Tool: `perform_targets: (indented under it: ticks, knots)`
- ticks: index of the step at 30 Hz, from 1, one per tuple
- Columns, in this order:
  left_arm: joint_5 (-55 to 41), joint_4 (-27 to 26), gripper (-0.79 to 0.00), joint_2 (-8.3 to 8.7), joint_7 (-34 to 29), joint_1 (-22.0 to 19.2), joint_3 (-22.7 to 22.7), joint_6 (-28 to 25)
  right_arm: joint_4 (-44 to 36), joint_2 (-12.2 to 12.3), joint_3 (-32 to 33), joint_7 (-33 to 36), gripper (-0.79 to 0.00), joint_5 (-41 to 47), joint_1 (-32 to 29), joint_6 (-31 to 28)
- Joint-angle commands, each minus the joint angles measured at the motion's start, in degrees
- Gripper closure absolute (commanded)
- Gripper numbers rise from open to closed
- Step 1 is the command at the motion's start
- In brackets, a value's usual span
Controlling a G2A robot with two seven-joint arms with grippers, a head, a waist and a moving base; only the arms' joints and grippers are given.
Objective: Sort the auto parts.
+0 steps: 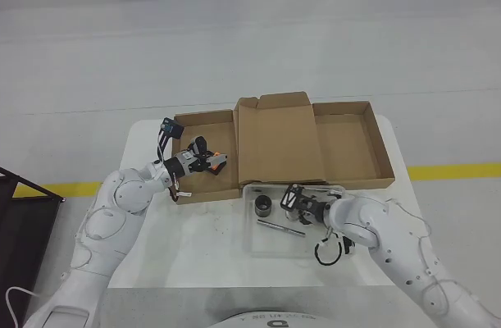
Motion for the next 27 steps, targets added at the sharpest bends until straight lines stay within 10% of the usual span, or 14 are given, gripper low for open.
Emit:
perform_targets:
  ticks: [1,12,27]
  knots:
    - [0.00,0.00,-0.785,0.00,0.00,0.00,0.00,-0.01,-1.14,0.43,1.65,-3.46,0.000,0.12,-1.56,-2.04]
    - [0.00,0.00,-0.785,0.00,0.00,0.00,0.00,-0.01,-6.68,3.10,13.45,-25.82,0.000,-2.42,-12.93,-14.39]
    - [0.00,0.00,-0.785,0.00,0.00,0.00,0.00,-0.01,-9.41,3.04,15.65,-27.88,0.000,-1.66,-11.97,-10.64]
